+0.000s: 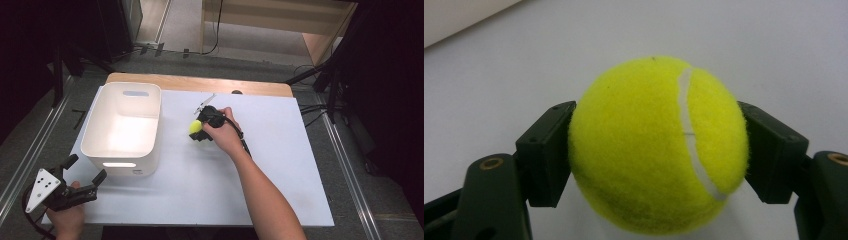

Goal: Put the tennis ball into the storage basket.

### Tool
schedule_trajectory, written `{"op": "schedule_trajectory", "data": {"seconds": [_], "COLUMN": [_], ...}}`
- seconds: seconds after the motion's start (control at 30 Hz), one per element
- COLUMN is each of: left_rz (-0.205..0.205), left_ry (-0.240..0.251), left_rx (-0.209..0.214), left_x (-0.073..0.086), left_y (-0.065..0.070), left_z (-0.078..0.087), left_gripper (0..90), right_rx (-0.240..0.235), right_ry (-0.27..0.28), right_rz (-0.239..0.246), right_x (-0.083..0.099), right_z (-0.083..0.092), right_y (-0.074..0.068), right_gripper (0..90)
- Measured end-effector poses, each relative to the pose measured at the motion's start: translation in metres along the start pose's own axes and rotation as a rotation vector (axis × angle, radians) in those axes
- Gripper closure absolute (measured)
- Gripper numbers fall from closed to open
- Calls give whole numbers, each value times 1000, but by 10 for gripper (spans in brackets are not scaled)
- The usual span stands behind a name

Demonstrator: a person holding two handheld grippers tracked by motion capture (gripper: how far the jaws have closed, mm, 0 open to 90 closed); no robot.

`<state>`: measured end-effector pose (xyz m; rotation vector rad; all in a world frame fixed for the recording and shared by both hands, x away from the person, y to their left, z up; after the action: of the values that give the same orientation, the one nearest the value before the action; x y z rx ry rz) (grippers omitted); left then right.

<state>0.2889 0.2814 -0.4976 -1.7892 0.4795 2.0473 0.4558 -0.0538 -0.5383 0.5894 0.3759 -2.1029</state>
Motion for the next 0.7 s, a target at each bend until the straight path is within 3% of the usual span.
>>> {"op": "schedule_trajectory", "data": {"seconds": [0.23, 0.7], "left_rz": [0, 0], "left_ry": [1, -2], "left_rx": [1, 0], "left_x": [0, 0], "left_y": [0, 1], "left_z": [0, 0], "left_gripper": [0, 0], "right_rx": [-39, -70], "right_ry": [24, 65], "right_rz": [28, 71], "right_x": [-5, -23], "right_z": [15, 36], "right_y": [-8, -24], "right_gripper": [229, 229]}}
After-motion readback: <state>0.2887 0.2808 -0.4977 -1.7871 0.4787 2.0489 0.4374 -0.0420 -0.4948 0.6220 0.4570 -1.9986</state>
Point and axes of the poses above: each handheld gripper's, and its own axes: z roughly backward along the jaws, x roughly out of its underside, y roughly to its right, the point moved 8 cm from there along -z, roughly forward along the jaws
